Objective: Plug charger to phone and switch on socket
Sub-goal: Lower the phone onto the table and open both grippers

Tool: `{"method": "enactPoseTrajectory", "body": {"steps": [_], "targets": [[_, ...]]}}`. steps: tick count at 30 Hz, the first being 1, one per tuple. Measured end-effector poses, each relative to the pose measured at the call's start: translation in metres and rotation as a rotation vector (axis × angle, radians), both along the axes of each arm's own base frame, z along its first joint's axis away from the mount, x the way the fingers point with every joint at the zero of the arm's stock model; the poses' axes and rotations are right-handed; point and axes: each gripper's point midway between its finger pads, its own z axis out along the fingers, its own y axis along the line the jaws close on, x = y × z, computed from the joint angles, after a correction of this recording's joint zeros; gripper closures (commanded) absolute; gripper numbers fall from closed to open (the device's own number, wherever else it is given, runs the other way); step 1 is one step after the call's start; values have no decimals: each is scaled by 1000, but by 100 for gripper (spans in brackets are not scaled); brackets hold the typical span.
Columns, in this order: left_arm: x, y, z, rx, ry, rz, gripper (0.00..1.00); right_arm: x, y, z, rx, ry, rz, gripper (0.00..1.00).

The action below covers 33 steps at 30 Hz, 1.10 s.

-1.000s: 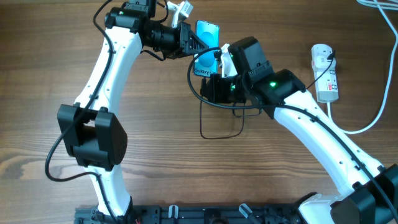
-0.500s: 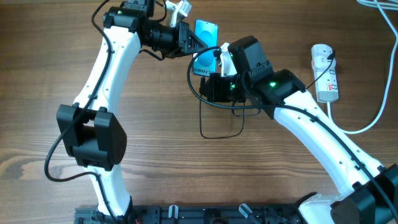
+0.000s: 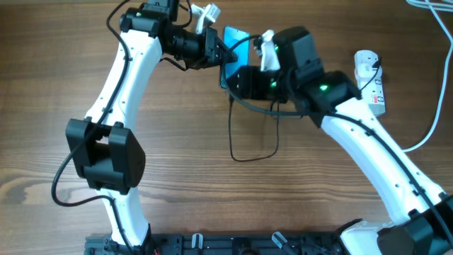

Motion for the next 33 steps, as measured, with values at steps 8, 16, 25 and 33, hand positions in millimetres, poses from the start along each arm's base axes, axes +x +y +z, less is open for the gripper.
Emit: {"method": "enactPoseTrajectory", "body": {"steps": [8, 16, 25, 33], "targets": [[3, 21, -41, 239, 74, 111, 96, -35, -16, -23, -49, 187, 44, 2], [-7, 25, -154, 383, 226, 151, 94, -28, -118, -48, -130, 398, -240, 0], [-30, -12, -196, 350, 243, 77, 82, -27, -134, -52, -167, 395, -254, 0], [-28, -10, -209, 402, 239, 98, 43, -29, -147, -58, -238, 401, -291, 0]]}}
